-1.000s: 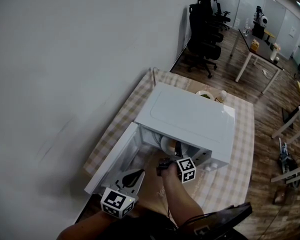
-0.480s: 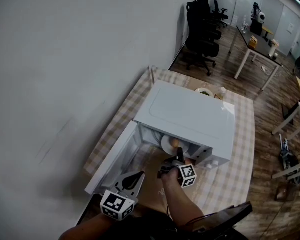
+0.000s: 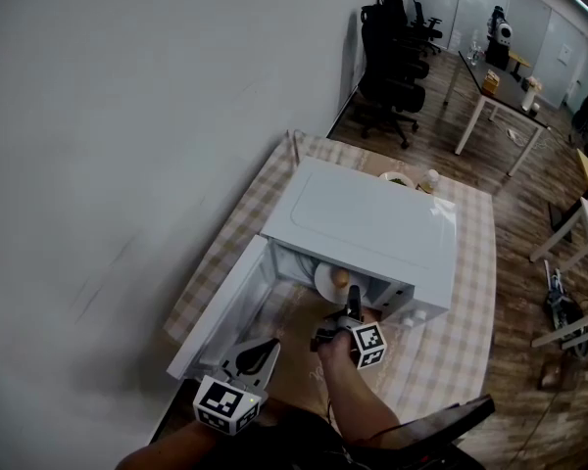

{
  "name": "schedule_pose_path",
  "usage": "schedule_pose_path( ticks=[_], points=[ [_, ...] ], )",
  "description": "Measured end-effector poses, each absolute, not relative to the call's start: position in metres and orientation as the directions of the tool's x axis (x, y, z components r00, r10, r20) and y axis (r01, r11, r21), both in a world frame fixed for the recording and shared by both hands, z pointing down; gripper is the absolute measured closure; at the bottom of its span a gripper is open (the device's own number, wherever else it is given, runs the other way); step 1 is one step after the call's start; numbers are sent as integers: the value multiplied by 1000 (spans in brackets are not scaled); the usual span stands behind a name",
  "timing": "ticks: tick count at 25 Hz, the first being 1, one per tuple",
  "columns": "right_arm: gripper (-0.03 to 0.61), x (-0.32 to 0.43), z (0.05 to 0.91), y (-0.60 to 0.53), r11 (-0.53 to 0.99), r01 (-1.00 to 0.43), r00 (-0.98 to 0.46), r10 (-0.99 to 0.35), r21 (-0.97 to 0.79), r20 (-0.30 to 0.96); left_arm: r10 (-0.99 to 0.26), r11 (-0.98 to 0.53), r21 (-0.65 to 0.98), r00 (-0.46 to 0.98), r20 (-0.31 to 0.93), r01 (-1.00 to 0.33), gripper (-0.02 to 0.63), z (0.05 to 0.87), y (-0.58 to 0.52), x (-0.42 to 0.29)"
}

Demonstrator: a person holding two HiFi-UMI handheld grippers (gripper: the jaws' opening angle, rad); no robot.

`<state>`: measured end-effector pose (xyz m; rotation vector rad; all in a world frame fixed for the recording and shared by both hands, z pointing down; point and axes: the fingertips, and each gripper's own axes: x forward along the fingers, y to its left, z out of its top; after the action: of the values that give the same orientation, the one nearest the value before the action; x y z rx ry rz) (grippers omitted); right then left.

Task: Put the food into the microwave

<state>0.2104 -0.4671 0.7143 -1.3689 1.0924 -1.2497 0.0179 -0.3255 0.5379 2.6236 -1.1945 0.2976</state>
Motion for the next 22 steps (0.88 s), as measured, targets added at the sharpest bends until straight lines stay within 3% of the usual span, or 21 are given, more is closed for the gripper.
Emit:
schedule_pose_path(
  ticks=[2,5,9,22],
  points=[
    [329,212,715,-458,-169,-47,77,-983,-984,165,-707,-638,141,649,280,-757,606,538,-323,19],
    [458,211,718,-445,-201,-83,66,-978,-976,196,-700,-645,151,658,278,-749,606,539,-318,21],
    [516,213,723,-442,-218,-111,52,-975,-970,214,-692,-656,146,667,276,-741,606,538,-314,24],
    [552,207,735,-470,-261,-96,51,-965,-961,257,-731,-604,139,615,295,-785,606,540,-312,5]
  ],
)
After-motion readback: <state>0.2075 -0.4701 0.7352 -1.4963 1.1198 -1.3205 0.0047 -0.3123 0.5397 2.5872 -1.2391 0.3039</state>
